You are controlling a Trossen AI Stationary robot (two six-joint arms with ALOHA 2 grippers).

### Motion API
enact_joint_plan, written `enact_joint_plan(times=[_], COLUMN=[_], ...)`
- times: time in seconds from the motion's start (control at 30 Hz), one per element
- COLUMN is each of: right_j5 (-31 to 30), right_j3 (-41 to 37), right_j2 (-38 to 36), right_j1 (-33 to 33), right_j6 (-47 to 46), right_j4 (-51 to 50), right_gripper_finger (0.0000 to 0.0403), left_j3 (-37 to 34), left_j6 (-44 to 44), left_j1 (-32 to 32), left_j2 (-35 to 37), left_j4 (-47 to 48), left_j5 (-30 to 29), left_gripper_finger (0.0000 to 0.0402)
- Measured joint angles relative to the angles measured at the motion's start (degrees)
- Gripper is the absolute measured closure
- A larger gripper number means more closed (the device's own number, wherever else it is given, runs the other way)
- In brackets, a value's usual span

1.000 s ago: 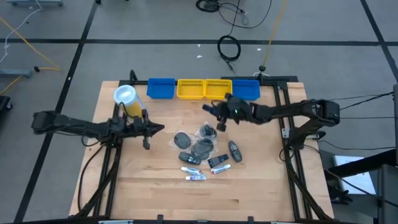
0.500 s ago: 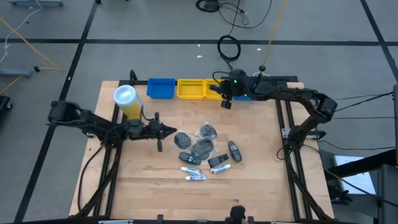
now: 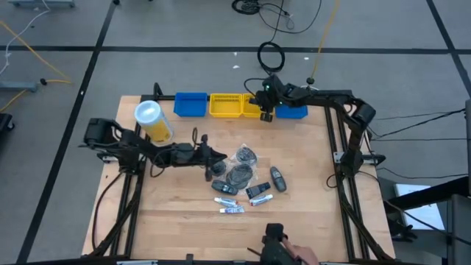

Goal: Pick & Place Travel size toiletries
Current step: Put the shave cream into the right yellow bin, then put the hairbrush into the left yellow bin

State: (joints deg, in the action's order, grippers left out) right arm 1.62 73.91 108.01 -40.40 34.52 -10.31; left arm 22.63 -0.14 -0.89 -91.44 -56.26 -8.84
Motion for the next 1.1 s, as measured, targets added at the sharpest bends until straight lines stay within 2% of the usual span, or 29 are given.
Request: enact_joint_plan(times=[0.13, 0.27, 0.43, 0.7, 0.9, 1.1], right_j5=[0.62, 4.58, 6.21, 6.07, 3.95, 4.58], right_j3=[0.88, 0.88, 0.88, 0.88, 0.85, -0.27], right_j2=[1.29, 1.53, 1.46, 1.44, 0.75, -8.01], right_j1=[-1.07, -2.06, -2.3, -2.34, -2.0, -0.23], right_j6=[0.36, -0.52, -2.27, -4.03, -6.39, -10.82], right_j4=[-0.69, -1.41, -1.27, -0.97, 3.3, 3.65], right_gripper_finger=[0.0271, 0.0249, 0.022, 0.0177, 0.018, 0.02], left_j3=[0.58, 0.57, 0.57, 0.57, 0.57, 0.57], left_j6=[0.03, 0.02, -0.01, -0.28, -0.35, -0.35], left_j1=[0.09, 0.11, 0.17, 0.17, 0.17, 0.17], left_j2=[-1.3, -1.06, -0.85, -0.85, -0.85, -0.85], left_j4=[0.22, 1.17, 0.81, 0.93, 1.13, 1.29], left_j5=[0.0, -0.02, 0.28, 0.35, 0.35, 0.37], left_gripper_finger=[0.0392, 0.0392, 0.0392, 0.0392, 0.0392, 0.0392])
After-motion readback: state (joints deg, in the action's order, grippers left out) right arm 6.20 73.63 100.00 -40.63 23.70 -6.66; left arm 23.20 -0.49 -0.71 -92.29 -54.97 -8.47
